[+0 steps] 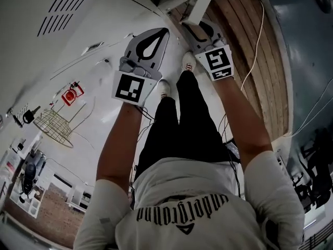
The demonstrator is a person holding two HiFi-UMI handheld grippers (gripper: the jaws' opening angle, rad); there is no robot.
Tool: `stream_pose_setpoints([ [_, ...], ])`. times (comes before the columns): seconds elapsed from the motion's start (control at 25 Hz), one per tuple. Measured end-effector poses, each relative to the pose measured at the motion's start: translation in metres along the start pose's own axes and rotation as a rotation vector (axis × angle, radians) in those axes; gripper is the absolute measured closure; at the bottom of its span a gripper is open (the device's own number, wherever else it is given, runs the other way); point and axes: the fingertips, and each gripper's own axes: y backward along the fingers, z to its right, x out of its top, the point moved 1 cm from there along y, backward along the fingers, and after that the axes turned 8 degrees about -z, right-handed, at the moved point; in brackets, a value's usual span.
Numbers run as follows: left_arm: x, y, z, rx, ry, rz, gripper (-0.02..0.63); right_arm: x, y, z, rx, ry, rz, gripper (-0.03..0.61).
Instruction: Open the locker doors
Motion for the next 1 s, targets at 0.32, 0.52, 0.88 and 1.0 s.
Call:
stream_pose_setpoints([
  [0.32,0.006,-0.04,0.031,-0.085,-0.038,-0.014,0.606,-0.033,0.048,0.027,-0.043,-0.058,-0.002,0.45],
  [0.52,0.009,-0.068,0.049,-0.15,-0.071,-0.035,0.606,-0.051,0.078,0.049,-0.072,-0.071,-0.015,0.477],
  [0.88,0.012,-0.119,0.07,-0.221,-0.102,-0.049,0.606,-0.077,0.118,0.109,-0.15,-0.087,-0.02,0.499],
  [1.0,0.017,-0.13,0.072,-0.234,-0.111,-0.05,0.606,-0.082,0.129,0.132,-0.19,-0.107,-0.011,0.5],
])
